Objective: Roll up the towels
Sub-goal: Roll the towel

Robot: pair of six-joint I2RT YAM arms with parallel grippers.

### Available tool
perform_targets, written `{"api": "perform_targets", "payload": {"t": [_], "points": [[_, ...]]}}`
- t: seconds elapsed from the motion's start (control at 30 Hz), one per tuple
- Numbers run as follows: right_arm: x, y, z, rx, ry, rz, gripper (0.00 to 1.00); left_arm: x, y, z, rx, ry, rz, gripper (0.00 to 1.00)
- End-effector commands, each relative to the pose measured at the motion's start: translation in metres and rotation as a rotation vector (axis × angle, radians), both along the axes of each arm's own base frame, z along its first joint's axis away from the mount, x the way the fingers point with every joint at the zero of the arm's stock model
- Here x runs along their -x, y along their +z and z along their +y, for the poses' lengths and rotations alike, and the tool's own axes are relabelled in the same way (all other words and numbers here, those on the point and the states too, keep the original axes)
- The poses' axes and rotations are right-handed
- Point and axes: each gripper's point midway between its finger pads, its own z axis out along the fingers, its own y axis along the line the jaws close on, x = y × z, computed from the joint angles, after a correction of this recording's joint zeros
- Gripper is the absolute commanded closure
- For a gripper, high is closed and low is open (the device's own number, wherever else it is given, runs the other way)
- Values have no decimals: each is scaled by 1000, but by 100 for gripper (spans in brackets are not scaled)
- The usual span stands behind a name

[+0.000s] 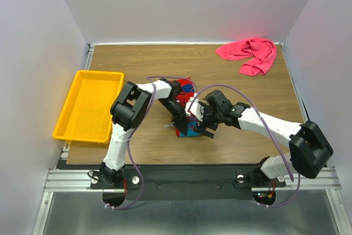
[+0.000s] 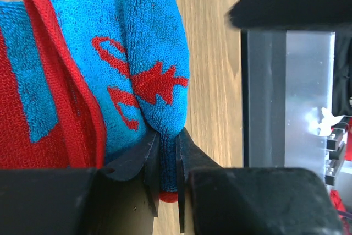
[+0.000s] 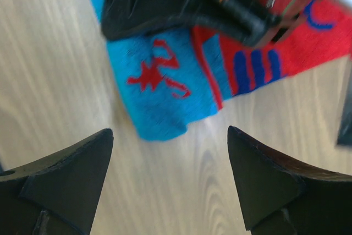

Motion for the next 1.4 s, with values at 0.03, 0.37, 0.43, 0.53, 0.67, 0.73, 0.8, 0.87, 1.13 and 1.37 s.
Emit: {"api": "perform_targets", "payload": {"t": [0.03, 0.37, 0.43, 0.53, 0.67, 0.73, 0.8, 0.87, 1.13, 1.37], "points": [[-23, 12, 31, -82, 92, -144, 11, 3, -33, 21, -103, -39, 1, 83], [10, -5, 49, -107, 210, -54, 20, -6, -40, 30, -99, -39, 11, 82], [14, -10, 51, -100, 224, -43, 21, -7, -39, 31, -96, -40, 10, 82], [17, -22, 53, -75, 251, -36, 23, -11, -39, 35, -94, -29, 8, 82], [16, -33, 61, -71, 265, -26, 34, -12, -39, 41, -90, -17, 14, 81], [15, -43, 64, -64, 268, -17, 41, -14, -39, 43, -86, -18, 6, 81], [16, -55, 65, -46, 270, 1, 52, -15, -37, 45, -70, -18, 4, 77], [15, -58, 68, -45, 265, 11, 62, -19, -35, 47, -64, -6, 1, 73], [37, -49, 78, -114, 191, 191, 98, -59, 14, 59, 30, 109, -149, 52], [62, -50, 81, -99, 144, 423, 99, -104, 61, 107, 31, 233, -338, 36]]}}
